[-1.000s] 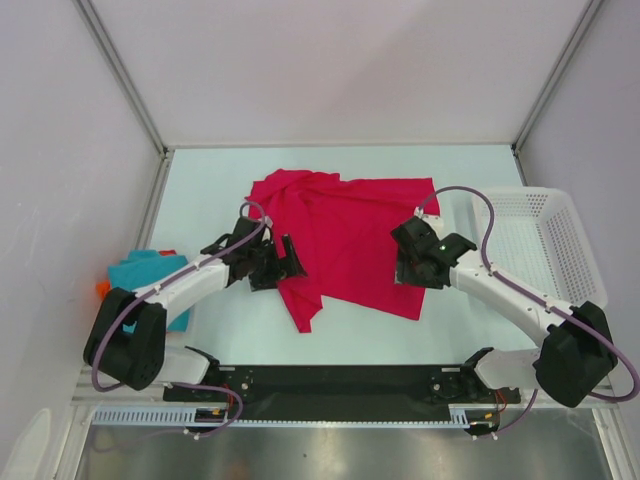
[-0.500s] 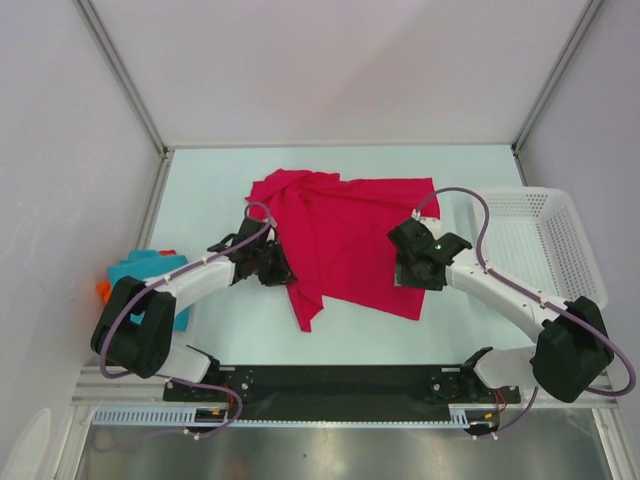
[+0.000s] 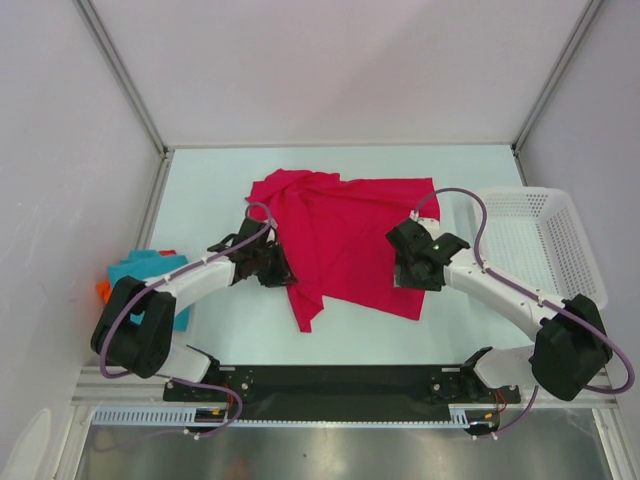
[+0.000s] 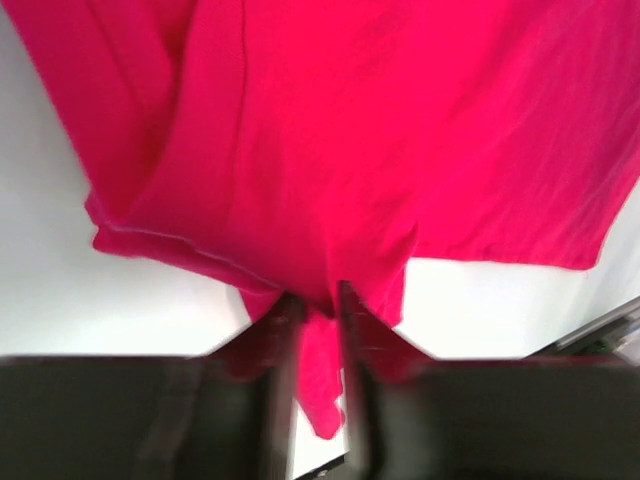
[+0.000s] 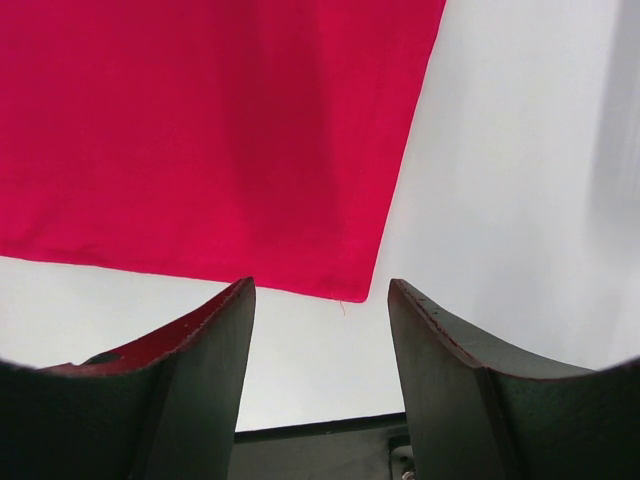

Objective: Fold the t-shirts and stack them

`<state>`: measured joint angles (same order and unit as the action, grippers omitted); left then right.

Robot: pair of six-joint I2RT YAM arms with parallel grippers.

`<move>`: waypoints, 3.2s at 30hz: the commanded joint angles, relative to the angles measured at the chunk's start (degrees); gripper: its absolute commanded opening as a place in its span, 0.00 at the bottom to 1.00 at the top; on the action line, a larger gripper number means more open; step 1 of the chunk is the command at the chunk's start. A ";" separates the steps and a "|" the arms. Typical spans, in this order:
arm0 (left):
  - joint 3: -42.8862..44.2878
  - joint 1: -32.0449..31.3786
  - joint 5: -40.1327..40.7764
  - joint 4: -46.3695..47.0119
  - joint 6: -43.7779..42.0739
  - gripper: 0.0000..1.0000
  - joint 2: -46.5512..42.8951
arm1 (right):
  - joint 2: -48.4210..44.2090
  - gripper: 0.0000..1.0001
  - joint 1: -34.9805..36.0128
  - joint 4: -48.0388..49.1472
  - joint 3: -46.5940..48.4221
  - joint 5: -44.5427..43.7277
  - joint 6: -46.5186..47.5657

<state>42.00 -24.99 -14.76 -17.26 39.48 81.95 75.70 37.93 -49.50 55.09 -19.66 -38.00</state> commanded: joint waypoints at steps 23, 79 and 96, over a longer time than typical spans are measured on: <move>1.85 5.66 9.14 -4.19 -0.28 0.72 -3.47 | 1.03 0.60 0.30 -0.87 2.12 -2.05 -1.02; 12.14 22.70 8.70 -18.42 -7.75 0.00 -15.50 | 12.45 0.64 -2.51 8.19 -5.17 2.08 -1.11; 8.90 38.88 -5.00 -14.56 -9.87 0.86 -14.28 | 14.21 0.64 -2.07 5.55 -2.53 0.50 -0.76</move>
<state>51.94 13.50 -14.22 -34.83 30.00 67.90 89.54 35.48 -43.00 50.98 -17.69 -37.95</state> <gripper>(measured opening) 0.704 0.642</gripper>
